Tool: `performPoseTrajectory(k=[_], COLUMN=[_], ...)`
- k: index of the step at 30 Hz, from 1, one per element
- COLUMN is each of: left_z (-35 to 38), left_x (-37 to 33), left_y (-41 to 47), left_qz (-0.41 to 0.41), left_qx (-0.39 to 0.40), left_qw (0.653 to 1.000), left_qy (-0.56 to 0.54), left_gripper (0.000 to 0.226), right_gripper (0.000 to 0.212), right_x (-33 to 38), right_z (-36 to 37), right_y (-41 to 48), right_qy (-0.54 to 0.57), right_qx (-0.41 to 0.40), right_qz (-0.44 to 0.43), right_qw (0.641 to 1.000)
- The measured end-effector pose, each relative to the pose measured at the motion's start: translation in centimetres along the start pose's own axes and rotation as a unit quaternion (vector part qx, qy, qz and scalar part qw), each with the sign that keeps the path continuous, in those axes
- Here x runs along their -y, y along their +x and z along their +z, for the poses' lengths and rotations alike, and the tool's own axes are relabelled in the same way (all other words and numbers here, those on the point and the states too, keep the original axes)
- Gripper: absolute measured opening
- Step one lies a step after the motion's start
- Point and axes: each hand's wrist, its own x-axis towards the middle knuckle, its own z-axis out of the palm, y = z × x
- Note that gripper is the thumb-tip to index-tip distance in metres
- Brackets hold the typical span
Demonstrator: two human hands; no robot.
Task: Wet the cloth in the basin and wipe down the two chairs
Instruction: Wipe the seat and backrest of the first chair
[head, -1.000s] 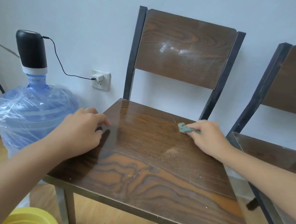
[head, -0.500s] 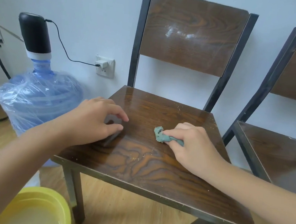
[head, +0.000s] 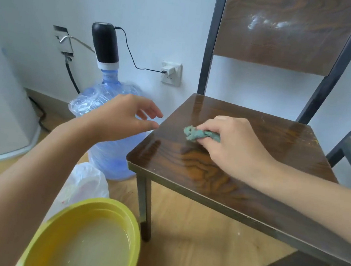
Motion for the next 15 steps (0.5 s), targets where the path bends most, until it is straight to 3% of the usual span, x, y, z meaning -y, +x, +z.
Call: performPoseTrajectory(k=[3, 7, 12, 15], left_z=[0.5, 0.8, 1.2, 1.4], left_x=[0.4, 0.8, 1.2, 0.8], left_y=[-0.2, -0.4, -0.3, 0.1], left_qz=[-0.005, -0.003, -0.005, 0.010], left_qx=[0.013, 0.004, -0.001, -0.011], left_qw=[1.000, 1.000, 1.000, 1.000], left_qy=[0.006, 0.005, -0.014, -0.019], left_gripper=[0.020, 0.018, 0.016, 0.018], right_gripper=[0.017, 0.023, 0.029, 0.030], right_x=[0.1, 3.8, 4.8, 2.6], right_z=[2.4, 4.1, 2.5, 2.1], right_y=[1.8, -0.7, -1.8, 0.8], right_qy=[0.001, 0.039, 0.033, 0.006], right_qx=[0.028, 0.049, 0.163, 0.091], right_qz=[0.015, -0.081, -0.196, -0.142], right_qw=[0.999, 0.995, 0.967, 0.986])
